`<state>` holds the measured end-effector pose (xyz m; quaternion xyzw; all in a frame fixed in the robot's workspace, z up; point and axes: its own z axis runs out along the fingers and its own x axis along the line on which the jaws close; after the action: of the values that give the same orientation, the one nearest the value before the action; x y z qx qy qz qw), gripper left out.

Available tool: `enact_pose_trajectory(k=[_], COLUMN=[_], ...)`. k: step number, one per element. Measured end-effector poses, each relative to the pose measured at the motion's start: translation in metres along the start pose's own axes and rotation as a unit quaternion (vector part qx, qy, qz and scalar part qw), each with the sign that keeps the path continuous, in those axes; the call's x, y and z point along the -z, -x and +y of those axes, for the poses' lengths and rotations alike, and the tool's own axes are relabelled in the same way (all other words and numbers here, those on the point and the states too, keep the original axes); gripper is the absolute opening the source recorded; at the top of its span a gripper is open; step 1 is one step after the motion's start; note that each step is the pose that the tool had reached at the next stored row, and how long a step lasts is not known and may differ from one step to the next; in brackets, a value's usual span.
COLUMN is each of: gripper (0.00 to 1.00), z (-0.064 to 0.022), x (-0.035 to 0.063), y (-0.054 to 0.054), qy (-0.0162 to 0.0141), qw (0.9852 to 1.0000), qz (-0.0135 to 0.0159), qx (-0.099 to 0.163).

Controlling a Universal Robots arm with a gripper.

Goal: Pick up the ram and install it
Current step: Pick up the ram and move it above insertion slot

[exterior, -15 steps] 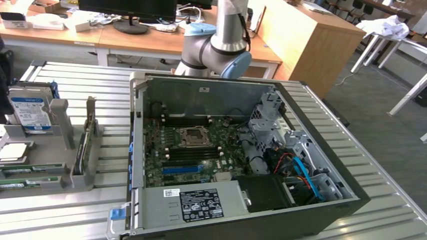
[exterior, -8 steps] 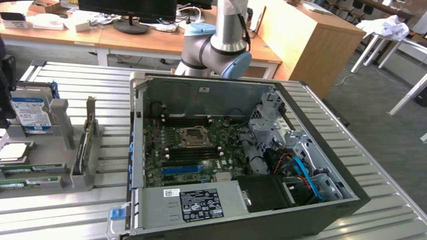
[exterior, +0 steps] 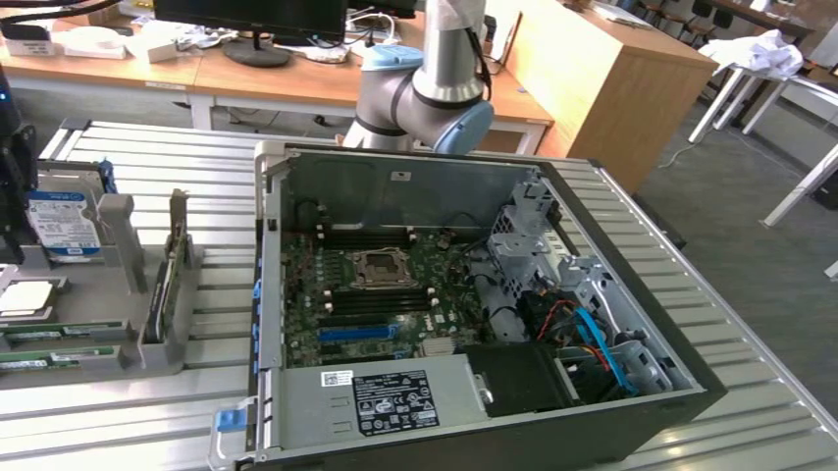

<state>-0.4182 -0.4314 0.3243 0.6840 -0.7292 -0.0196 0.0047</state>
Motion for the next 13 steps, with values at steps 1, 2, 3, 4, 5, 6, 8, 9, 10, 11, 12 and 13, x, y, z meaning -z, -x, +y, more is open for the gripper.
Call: enact_pose_trajectory(k=[1,2,3,4,5,6,8,9,10,11,12,13], gripper=[0.30,0.30,0.30,0.30,0.30,0.30,0.30,0.30,0.30,0.30,0.30,0.30], z=[-0.0001,-0.0001,-0.0002,-0.0003,-0.0003,-0.0004,-0.0005,-0.0006,-0.0006,-0.0007,-0.0007,-0.0008], x=[-0.0018,-0.0036,-0.0053,-0.0071,-0.0087,-0.0105,-0.0138,-0.0155,-0.0173,-0.0189,-0.0206,-0.0223], y=[0.000,0.000,0.000,0.000,0.000,0.000,0.000,0.000,0.000,0.000,0.000,0.000], qy=[0.0000,0.0000,-0.0001,-0.0001,-0.0001,-0.0001,-0.0001,-0.0001,-0.0001,-0.0001,-0.0001,-0.0001], qw=[1.0000,1.0000,1.0000,1.0000,1.0000,1.0000,1.0000,1.0000,1.0000,1.0000,1.0000,1.0000], qz=[0.0000,0.0000,0.0000,0.0000,0.0000,0.0000,0.0000,-0.0001,0.0000,0.0000,0.0000,0.0000], qx=[0.000,0.000,0.000,0.000,0.000,0.000,0.000,0.000,0.000,0.000,0.000,0.000])
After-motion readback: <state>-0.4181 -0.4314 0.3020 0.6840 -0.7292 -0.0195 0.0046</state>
